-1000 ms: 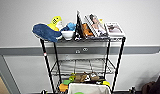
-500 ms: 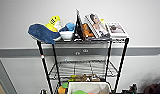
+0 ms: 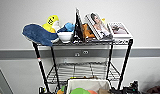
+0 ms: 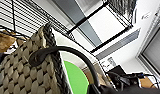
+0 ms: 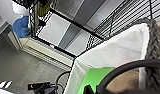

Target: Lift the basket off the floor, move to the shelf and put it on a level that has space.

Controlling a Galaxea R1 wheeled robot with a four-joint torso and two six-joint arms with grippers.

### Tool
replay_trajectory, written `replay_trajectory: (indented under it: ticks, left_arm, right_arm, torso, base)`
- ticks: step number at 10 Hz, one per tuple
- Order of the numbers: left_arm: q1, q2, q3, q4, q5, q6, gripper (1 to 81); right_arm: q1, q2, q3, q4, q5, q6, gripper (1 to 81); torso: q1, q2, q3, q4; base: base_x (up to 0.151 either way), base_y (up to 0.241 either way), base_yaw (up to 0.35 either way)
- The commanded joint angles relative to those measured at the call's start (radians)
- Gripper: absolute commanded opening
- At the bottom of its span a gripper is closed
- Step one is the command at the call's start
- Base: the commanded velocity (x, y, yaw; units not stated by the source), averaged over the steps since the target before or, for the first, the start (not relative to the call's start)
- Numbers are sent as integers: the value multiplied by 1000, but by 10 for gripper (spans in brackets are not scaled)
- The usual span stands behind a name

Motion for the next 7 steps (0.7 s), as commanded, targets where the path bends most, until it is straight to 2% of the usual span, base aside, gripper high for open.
replay_trajectory:
  ticks: [1, 5, 7]
  left_arm:
    - [-131, -21, 82, 17, -56, -2, 10]
    - [-133, -23, 87, 17, -64, -2, 10]
    - [-133, -27, 90, 17, -64, -2, 10]
  right_arm:
    - [157, -19, 105, 9, 55, -10, 10]
    - [157, -21, 108, 9, 55, -10, 10]
    - [159, -22, 110, 9, 56, -10, 10]
  torso:
    - [0, 0, 0, 0]
    - [0, 0, 0, 0]
    - [0, 0, 0, 0]
  base:
    - [115, 0, 0]
    - [112, 0, 0]
    - [39, 0, 0]
